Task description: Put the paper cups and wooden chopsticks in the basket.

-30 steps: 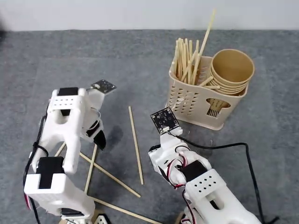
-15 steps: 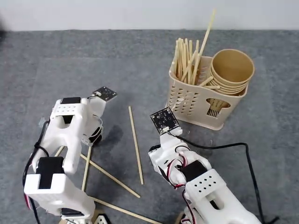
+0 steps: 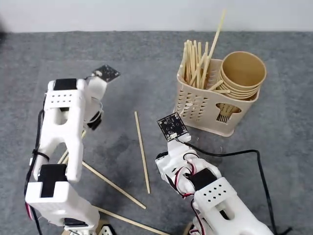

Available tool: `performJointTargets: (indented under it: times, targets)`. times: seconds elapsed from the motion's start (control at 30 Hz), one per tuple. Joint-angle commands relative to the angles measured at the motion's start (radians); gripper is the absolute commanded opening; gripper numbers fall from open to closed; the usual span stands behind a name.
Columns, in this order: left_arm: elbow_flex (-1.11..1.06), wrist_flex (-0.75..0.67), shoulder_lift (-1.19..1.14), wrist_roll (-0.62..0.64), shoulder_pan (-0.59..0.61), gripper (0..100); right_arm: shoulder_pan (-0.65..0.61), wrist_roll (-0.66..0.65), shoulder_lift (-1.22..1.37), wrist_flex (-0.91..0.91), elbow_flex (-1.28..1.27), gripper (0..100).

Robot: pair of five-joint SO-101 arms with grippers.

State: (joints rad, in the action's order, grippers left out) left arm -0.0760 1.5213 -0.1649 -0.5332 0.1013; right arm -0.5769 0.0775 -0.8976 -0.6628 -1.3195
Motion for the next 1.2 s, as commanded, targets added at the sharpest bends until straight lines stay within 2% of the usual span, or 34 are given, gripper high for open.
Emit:
performJointTargets:
  times: [0.0,0.37,0.43,0.6,0.83,0.97,1.17]
  targets:
    - [0.068,-0.029,0.006,-0.011,-0.011,1,-0.007,-0.012,-0.007,0.012,0.006,1.5]
    - [0.093,-0.189,-0.206,-0.012,-0.014,2,-0.007,-0.012,-0.007,0.012,0.006,1.5]
    - [0.134,-0.187,-0.247,-0.012,-0.008,4,-0.007,-0.012,-0.007,0.012,0.006,1.5]
    - [0.196,-0.18,-0.265,-0.008,0.032,16,-0.007,-0.012,-0.007,0.012,0.006,1.5]
    - [0.282,-0.084,-0.253,-0.015,0.089,17,-0.007,-0.014,-0.007,0.012,0.006,1.5]
    - [0.28,-0.037,-0.259,-0.063,0.11,22,-0.007,-0.014,-0.007,0.012,0.006,1.5]
    - [0.239,-0.043,-0.264,-0.071,0.107,23,-0.007,-0.014,-0.007,0.012,0.006,1.5]
